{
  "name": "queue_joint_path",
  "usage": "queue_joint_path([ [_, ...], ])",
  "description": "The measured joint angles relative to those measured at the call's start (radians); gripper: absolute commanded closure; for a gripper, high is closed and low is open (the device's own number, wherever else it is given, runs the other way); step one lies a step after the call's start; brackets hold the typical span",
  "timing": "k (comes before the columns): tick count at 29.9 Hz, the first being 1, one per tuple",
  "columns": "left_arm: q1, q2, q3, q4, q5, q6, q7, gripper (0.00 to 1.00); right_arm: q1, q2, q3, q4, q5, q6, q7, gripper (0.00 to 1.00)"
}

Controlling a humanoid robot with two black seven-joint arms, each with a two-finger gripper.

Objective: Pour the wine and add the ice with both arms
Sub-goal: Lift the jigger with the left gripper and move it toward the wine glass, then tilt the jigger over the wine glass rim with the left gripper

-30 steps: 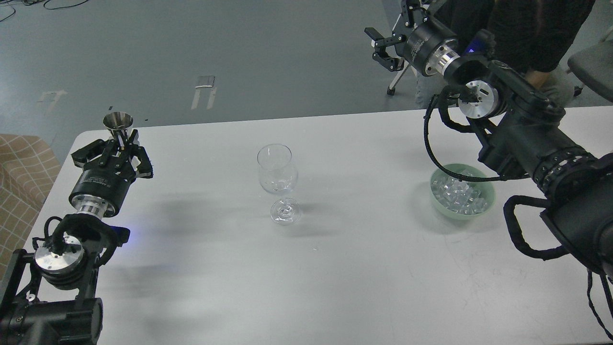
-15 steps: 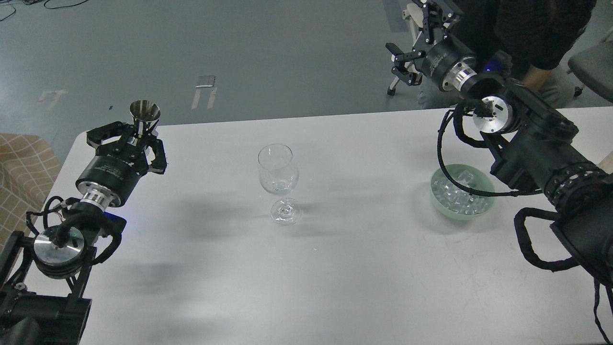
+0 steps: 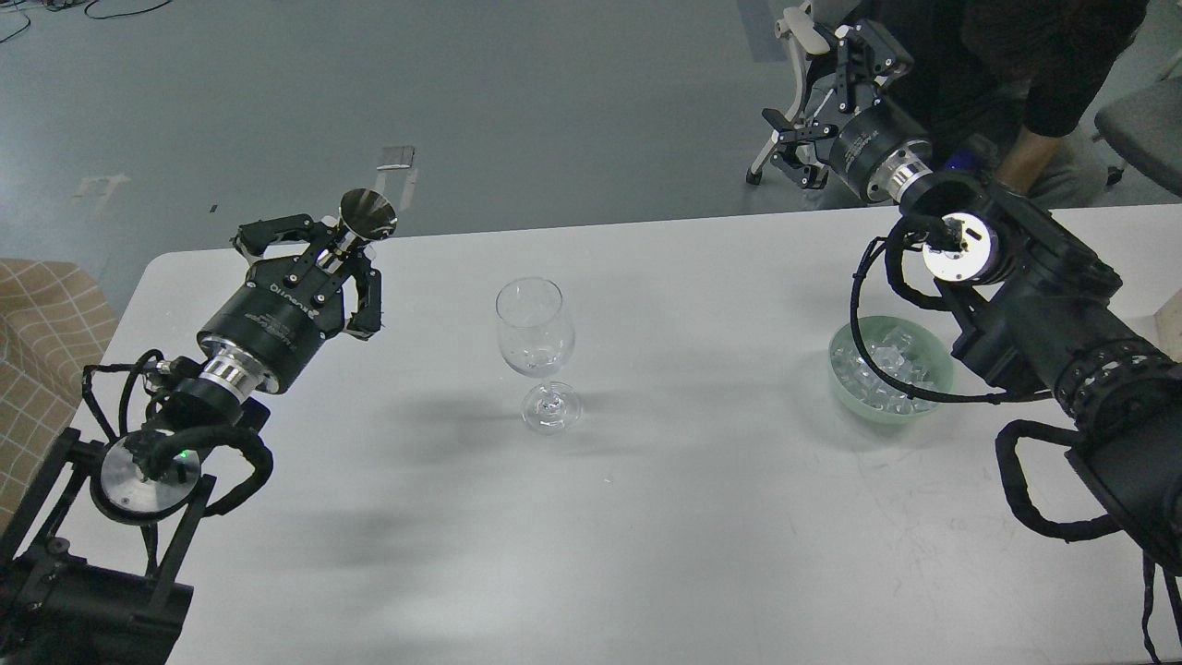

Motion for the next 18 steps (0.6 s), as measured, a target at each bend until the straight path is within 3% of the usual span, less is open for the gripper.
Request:
queue_joint_path([
  [7, -0.015, -0.01, 0.046, -0.034, 0.064, 0.082, 0.044, 1.0, 0.0, -0.001, 0.0, 0.002, 0.0, 0.0, 0.0, 0.0],
  [18, -0.09, -0.01, 0.13, -0.038, 0.137, 0.134, 0.072, 1.0, 0.003, -0.001, 0.001, 0.003, 0.0, 0.001, 0.0, 0.0],
])
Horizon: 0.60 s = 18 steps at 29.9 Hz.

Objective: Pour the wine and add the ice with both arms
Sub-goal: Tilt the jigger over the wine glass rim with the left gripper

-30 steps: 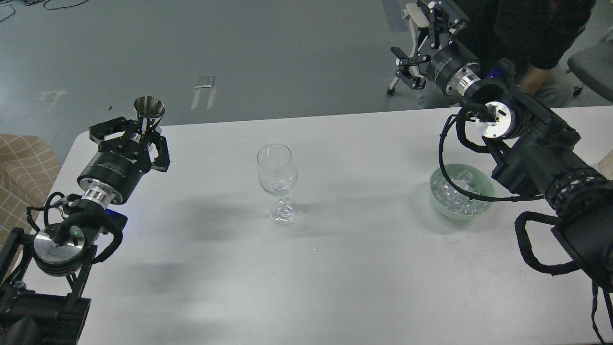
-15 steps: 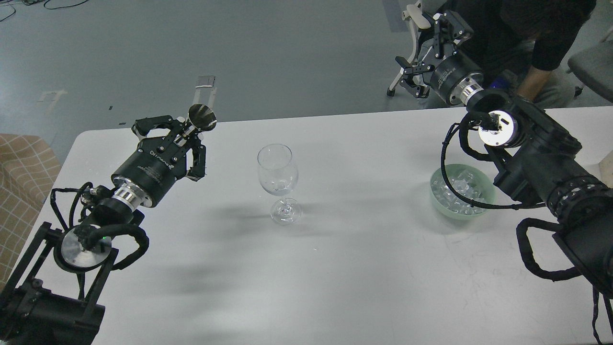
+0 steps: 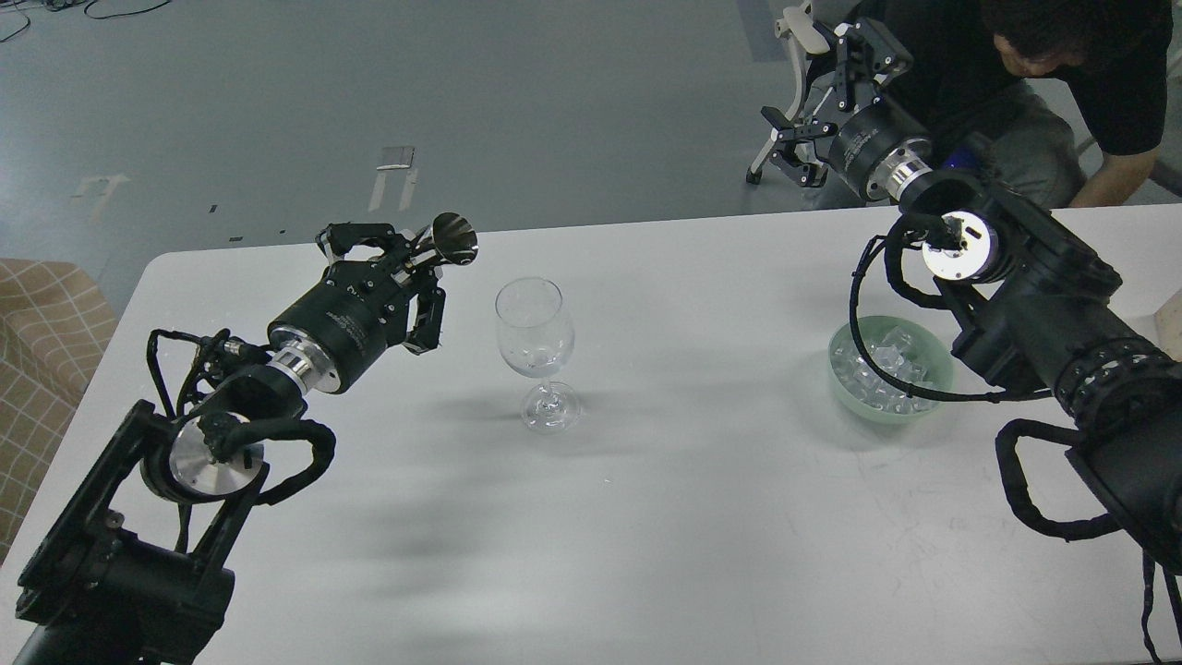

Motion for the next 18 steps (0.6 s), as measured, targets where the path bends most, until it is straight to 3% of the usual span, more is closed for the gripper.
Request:
queue_joint_path([
  [18, -0.016, -0.016, 0.022, 0.003, 0.098, 0.028, 0.004, 1.0, 0.012, 0.001, 0.001, 0.0, 0.0, 0.001, 0.002, 0.0],
])
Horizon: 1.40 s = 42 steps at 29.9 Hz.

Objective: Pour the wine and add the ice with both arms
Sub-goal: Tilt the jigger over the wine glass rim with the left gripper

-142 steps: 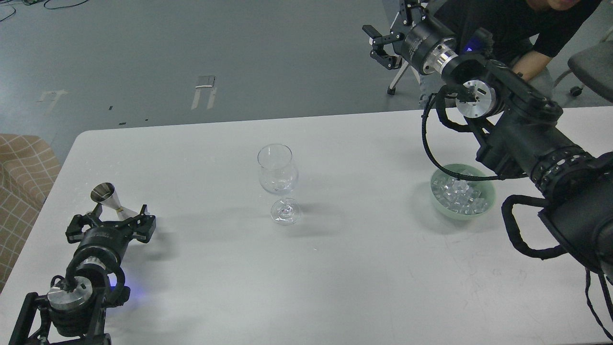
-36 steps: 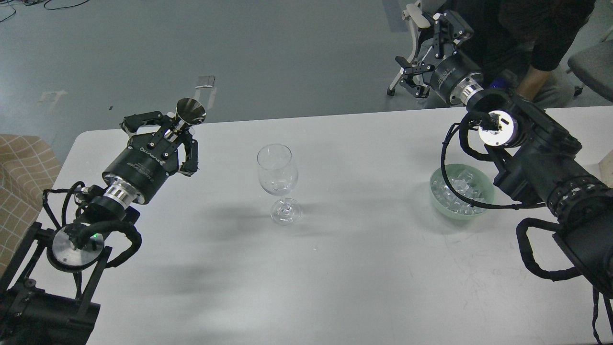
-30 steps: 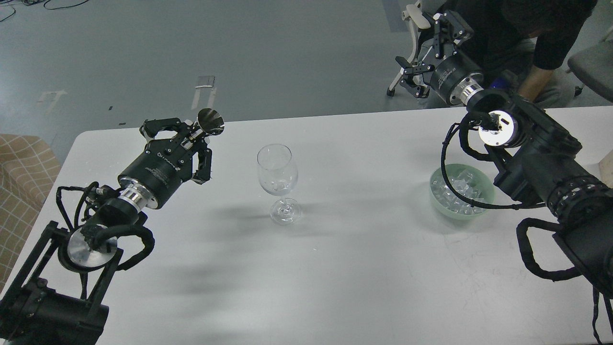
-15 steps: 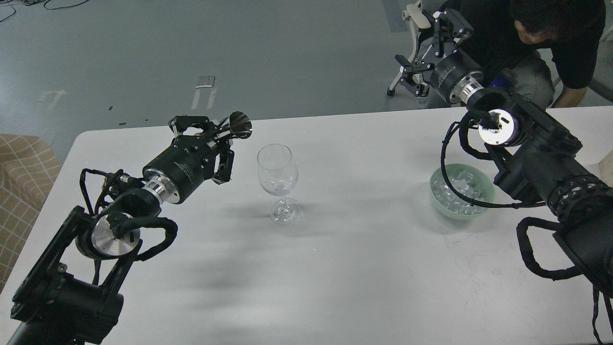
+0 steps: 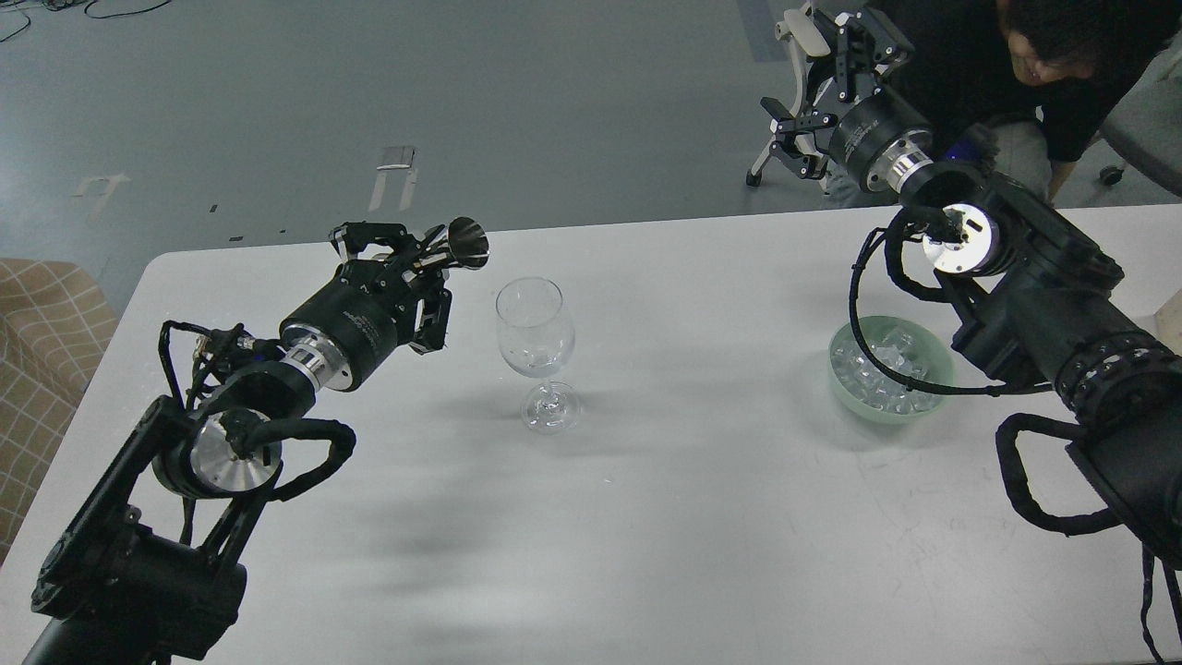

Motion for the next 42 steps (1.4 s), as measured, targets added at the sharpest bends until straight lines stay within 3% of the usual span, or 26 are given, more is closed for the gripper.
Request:
queue_joint_path([
  [42, -0.021, 0.034, 0.084, -0.083, 0.432, -0.017, 0.011, 1.0, 0.002, 0.0, 0.003, 0.016, 0.0, -0.002, 0.0, 0.0],
])
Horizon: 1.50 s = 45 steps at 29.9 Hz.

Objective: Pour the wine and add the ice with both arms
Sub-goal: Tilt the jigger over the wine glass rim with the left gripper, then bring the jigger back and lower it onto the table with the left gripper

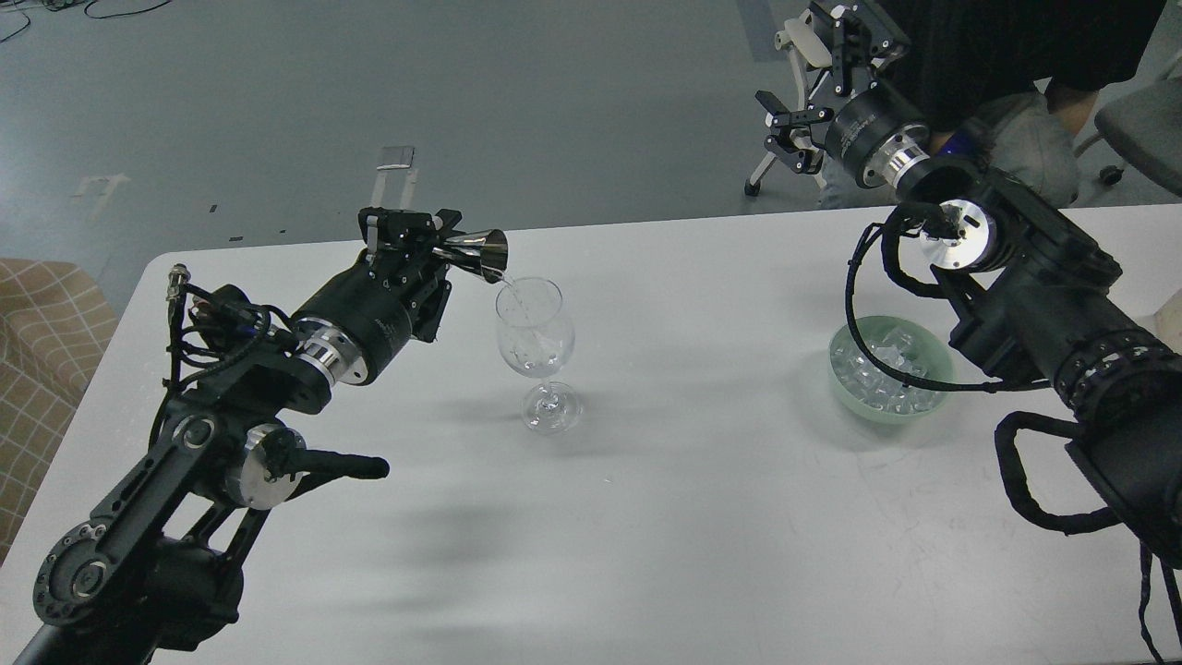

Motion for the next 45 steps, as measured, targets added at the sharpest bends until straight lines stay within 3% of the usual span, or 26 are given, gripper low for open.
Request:
queue_joint_path([
  [23, -0.019, 0.035, 0.047, -0.041, 0.326, -0.028, -0.002, 1.0, -0.001, 0.0, 0.0, 0.0, 0.0, -0.001, 0.0, 0.0],
  [27, -0.046, 0.028, 0.035, -0.042, 0.309, -0.027, 0.03, 1.0, 0.0, -0.001, 0.0, 0.0, 0.0, -0.001, 0.0, 0.0],
  [31, -0.051, -0.01, -0.022, -0.042, 0.147, -0.009, 0.087, 1.0, 0.0, -0.001, 0.0, 0.0, 0.0, -0.001, -0.002, 0.0],
  [35, -0.036, -0.034, -0.162, -0.04, -0.205, 0.023, 0.097, 1.0, 0.0, -0.001, 0.0, 0.0, 0.0, -0.001, -0.002, 0.0],
  [39, 0.004, -0.041, -0.316, -0.008, -0.526, 0.026, 0.068, 1.0, 0.0, -0.001, 0.0, 0.0, 0.0, -0.003, -0.004, 0.0],
  [45, 0.103, -0.086, -0.459, 0.093, -0.74, -0.008, 0.013, 1.0, 0.0, -0.001, -0.001, 0.005, 0.0, -0.02, -0.025, 0.0],
])
